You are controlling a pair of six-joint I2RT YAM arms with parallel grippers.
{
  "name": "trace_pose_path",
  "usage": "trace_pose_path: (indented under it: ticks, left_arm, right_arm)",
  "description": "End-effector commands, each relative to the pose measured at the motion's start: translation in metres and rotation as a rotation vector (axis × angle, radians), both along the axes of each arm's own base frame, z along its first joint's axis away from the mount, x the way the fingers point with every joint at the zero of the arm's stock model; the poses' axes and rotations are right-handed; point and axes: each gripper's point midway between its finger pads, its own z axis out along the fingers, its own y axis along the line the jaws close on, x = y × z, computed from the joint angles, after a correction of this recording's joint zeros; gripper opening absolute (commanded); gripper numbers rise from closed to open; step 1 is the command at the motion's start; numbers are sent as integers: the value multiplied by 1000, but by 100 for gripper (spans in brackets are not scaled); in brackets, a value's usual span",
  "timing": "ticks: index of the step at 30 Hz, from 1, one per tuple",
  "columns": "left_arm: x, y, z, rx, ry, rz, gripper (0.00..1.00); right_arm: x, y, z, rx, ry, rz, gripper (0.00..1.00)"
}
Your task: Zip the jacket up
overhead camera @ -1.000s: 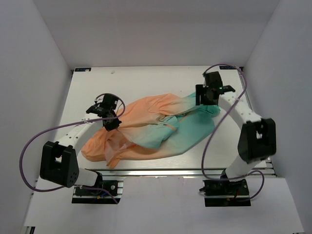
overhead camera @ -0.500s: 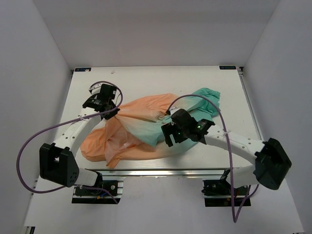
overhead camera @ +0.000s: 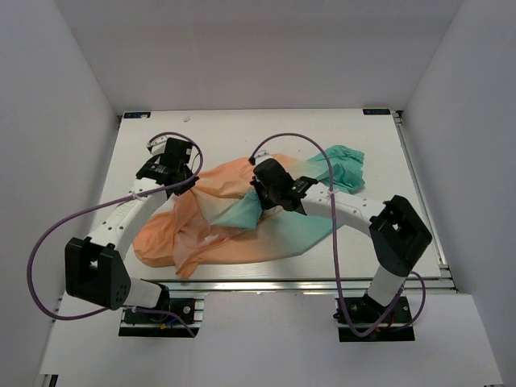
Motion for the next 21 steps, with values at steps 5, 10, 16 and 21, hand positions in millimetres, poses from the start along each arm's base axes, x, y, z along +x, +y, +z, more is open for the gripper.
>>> trace_pose_path:
  ticks: [5,10,16,21]
  left_arm:
    - [1,-2,6,-32,-46,-4,0]
    - [-2,-16,-9,-88,-39,-65,0]
    - [-2,-19,-20,-101,-14,-62,0]
    - [3,-16,-33,-82,37,-23,0]
  right_arm:
    - [-19,-10,69,40,8,31,0]
    - [-26,-50,109,-67,-18,-31,0]
    - [48,-33,161,-169,-208,-99,1]
    - [161,21,180,-216,-532,-231,0]
